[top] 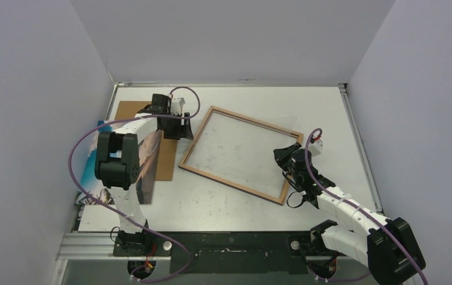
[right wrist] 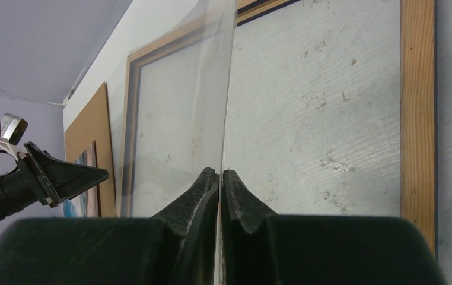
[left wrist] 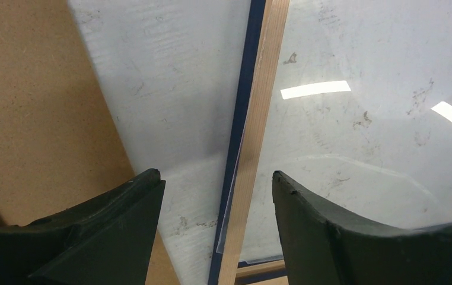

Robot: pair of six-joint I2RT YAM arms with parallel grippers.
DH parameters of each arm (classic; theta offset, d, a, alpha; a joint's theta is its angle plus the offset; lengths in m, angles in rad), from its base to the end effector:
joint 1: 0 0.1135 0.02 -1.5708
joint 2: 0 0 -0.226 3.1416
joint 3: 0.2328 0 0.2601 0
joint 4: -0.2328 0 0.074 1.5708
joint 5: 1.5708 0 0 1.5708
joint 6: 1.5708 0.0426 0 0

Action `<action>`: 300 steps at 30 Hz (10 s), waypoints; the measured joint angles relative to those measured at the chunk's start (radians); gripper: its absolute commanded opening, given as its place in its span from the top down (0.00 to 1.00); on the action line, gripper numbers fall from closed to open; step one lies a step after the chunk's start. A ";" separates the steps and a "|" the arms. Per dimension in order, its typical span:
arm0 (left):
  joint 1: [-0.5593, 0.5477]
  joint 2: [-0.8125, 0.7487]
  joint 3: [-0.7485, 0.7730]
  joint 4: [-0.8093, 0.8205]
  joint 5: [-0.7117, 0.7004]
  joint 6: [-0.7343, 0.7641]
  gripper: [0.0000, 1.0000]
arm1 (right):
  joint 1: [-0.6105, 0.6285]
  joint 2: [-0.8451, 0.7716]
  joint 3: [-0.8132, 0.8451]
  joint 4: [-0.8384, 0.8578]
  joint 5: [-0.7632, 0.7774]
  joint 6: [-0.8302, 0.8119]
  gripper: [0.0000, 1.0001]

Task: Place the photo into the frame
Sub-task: Place the photo frame item in the photo frame.

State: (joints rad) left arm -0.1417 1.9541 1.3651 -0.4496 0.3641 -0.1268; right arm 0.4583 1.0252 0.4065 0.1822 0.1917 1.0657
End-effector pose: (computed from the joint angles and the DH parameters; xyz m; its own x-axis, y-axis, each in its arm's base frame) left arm 0.3998 -0.0724 0.1343 -0.8855 0.0070 -0.4646 0.2005 0.9077 -0.3686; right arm 0.2266 0.1027 0.1598 -0.4280 0.7468 -0.5090 0.1966 0.6267 0.7541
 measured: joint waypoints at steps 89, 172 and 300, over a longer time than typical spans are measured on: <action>0.083 0.034 -0.067 0.103 0.018 -0.095 0.79 | -0.242 0.018 0.051 0.003 -0.410 0.297 0.95; 0.019 0.021 -0.127 0.139 0.082 -0.082 0.95 | -0.281 0.142 0.349 0.237 -0.785 0.143 0.95; 0.099 -0.036 -0.203 0.264 0.126 -0.232 0.85 | -0.408 0.243 -0.256 0.700 -0.574 0.258 0.95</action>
State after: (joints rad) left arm -0.0429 1.9182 1.1618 -0.1852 0.4904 -0.3588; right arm 0.0505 1.2678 0.1509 0.8822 -0.3820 1.3235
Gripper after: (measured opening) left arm 0.154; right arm 0.060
